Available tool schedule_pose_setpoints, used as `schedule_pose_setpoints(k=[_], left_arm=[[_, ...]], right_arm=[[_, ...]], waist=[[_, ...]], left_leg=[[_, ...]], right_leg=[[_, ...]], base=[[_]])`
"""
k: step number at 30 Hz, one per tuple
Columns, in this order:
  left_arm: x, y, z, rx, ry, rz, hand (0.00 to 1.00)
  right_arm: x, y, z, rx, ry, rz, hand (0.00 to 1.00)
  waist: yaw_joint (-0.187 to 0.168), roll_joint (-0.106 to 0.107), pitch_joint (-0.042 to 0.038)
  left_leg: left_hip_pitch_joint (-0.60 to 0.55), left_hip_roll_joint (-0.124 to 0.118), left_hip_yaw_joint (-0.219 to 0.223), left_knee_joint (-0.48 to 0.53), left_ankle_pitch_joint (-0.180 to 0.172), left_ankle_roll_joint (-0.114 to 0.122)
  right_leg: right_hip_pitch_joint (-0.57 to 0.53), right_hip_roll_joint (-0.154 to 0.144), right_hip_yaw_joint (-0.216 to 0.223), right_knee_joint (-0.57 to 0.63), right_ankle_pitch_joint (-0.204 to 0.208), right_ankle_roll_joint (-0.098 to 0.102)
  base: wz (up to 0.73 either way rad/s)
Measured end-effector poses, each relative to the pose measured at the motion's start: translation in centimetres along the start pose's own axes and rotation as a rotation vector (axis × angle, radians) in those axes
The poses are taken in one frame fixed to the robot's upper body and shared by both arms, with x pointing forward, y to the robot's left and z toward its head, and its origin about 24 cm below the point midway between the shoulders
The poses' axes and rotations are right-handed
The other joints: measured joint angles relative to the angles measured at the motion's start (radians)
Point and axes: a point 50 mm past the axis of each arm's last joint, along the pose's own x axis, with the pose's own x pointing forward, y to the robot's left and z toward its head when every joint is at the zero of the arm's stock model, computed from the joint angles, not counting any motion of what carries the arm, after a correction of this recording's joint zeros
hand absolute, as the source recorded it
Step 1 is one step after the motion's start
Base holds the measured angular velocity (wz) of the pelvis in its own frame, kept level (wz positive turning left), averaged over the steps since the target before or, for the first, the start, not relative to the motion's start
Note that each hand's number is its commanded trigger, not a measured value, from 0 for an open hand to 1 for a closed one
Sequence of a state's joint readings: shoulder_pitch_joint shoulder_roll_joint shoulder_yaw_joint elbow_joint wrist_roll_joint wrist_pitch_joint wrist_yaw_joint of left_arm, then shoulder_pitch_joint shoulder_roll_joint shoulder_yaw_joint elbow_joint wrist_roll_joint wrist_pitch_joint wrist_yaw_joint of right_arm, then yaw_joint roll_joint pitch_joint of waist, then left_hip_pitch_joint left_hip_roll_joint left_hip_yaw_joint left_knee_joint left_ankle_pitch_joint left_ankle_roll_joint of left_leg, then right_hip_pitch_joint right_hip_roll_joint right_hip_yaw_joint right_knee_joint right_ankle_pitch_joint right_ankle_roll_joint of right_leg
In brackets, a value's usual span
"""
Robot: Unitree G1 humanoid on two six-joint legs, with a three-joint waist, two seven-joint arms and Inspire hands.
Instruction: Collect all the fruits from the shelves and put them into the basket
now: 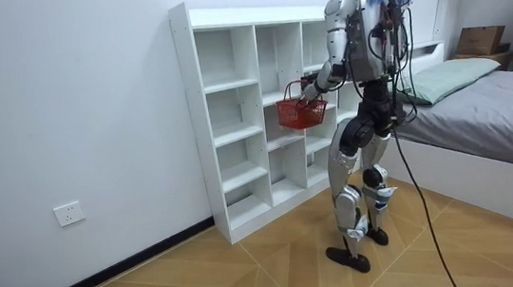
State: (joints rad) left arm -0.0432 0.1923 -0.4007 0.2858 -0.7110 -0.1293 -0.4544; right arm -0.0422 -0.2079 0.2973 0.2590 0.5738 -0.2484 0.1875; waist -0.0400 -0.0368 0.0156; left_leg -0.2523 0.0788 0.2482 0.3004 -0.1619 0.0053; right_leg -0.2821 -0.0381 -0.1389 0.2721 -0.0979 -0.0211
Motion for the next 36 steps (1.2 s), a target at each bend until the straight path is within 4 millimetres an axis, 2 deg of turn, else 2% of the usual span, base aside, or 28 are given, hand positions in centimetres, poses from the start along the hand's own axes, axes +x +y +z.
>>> schedule_pose_setpoints(k=[9, 16, 20, 30, 36], left_arm=[[-0.9, -0.2, -1.4, -0.038, 0.048, 0.002, 1.00], [-1.5, -0.5, -2.3, -0.058, 0.072, 0.004, 1.00], [-1.7, -0.5, -2.6, -0.068, 0.086, 0.011, 1.00], [-1.7, -0.5, -2.7, -0.075, 0.085, 0.011, 1.00], [-1.4, -0.6, -2.5, -0.079, 0.072, 0.008, 1.00]], right_arm=[[-1.4, -0.1, -1.1, -0.001, 0.040, -0.031, 0.00], [-2.0, -0.1, -1.7, -0.033, 0.065, -0.039, 0.00], [-2.1, 0.0, -1.8, -0.036, 0.069, -0.037, 0.00], [-2.2, 0.1, -1.8, -0.064, 0.069, -0.033, 0.00], [-2.0, 0.8, -0.9, -0.061, 0.025, -0.012, 0.00]], waist=[[-0.026, 0.011, -0.0001], [-0.040, 0.016, 0.0000], [-0.040, 0.019, 0.0003], [-0.042, 0.018, 0.0003], [-0.048, 0.018, 0.0001]], left_leg=[[0.002, 0.002, 0.005, 0.002, -0.003, -0.002], [0.021, 0.006, 0.039, -0.010, -0.003, -0.003], [0.038, 0.013, 0.077, -0.015, -0.006, -0.005], [0.026, 0.015, 0.081, -0.015, -0.007, -0.007], [0.018, 0.015, 0.077, -0.011, -0.007, -0.007]], right_leg=[[-0.004, 0.006, 0.015, 0.001, 0.001, -0.001], [-0.011, 0.012, 0.044, 0.001, 0.009, -0.002], [-0.013, 0.019, 0.066, 0.002, 0.013, -0.005], [-0.039, 0.021, 0.086, 0.020, 0.016, -0.009], [-0.041, 0.020, 0.084, 0.017, 0.016, -0.009]], base=[[-0.03], [-0.17], [-0.23], [-0.06], [0.00]])
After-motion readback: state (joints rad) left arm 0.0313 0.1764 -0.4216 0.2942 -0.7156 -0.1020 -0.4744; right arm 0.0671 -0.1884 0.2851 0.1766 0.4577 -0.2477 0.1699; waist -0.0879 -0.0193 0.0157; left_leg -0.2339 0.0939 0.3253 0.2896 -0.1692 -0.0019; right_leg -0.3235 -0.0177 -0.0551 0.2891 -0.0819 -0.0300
